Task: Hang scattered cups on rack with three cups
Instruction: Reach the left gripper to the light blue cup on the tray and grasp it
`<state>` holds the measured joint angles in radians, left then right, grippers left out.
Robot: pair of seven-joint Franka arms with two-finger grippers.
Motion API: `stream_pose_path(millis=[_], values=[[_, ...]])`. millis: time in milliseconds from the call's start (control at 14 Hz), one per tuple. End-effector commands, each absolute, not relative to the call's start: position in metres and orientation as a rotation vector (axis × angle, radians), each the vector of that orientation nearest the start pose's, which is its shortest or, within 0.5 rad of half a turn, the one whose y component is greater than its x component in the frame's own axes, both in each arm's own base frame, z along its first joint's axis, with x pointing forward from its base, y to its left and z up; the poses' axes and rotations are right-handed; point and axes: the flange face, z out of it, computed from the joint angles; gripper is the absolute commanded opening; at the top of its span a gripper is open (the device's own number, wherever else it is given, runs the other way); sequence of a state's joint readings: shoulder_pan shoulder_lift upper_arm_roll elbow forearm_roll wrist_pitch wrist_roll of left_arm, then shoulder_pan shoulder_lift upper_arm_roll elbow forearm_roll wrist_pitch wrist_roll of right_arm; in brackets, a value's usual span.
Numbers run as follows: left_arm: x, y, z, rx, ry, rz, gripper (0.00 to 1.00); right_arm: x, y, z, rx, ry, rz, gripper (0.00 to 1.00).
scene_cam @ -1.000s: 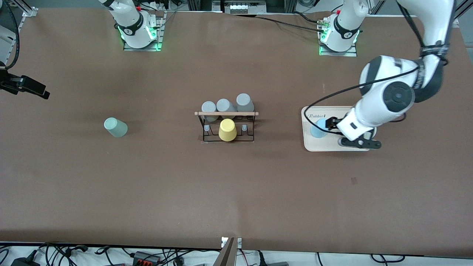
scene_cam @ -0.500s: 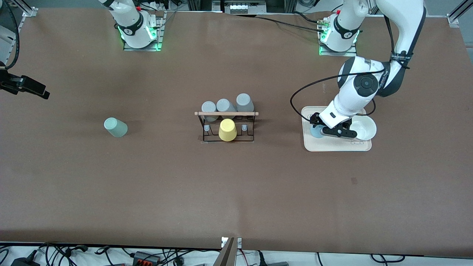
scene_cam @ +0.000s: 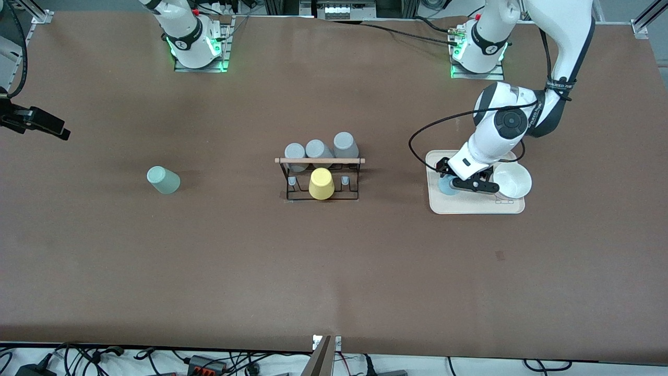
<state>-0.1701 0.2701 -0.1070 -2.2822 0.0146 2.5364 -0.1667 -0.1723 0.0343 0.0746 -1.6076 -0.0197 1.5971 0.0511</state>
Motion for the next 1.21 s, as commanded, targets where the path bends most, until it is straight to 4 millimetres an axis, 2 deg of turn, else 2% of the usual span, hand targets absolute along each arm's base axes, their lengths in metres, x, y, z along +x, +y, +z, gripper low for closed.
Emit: stream_pose_path(millis=[0,214,286,429,643,786,1071,1143], values=[[0.508,-0.148,0.227,-3.149,0.200,0.022,0.96,0.562,-0.060,0.593,-3.150,0.221,0.076,1.00],[0.508,-0.148,0.226,-3.149,0.200,0.022,0.82,0.562,-0.062,0.593,-3.150,0.226,0.076,1.00],[0.507,-0.148,0.225,-3.149,0.200,0.027,0.73,0.563,-0.062,0.594,-3.150,0.229,0.071,1.00],[0.508,-0.148,0.224,-3.149,0.200,0.029,0.48,0.563,-0.062,0.593,-3.150,0.226,0.071,1.00],[0.513,-0.147,0.234,-3.152,0.196,0.003,0.37,0.564,-0.061,0.594,-3.150,0.224,0.066,1.00],[0.524,-0.146,0.259,-3.157,0.191,-0.064,0.34,0.563,-0.059,0.593,-3.150,0.219,0.076,1.00],[0.565,-0.163,0.354,-3.139,0.215,-0.008,0.31,0.562,-0.065,0.593,-3.149,0.233,0.076,1.00],[0.572,-0.179,0.376,-3.140,0.246,-0.005,0.31,0.563,-0.065,0.593,-3.149,0.233,0.073,1.00]])
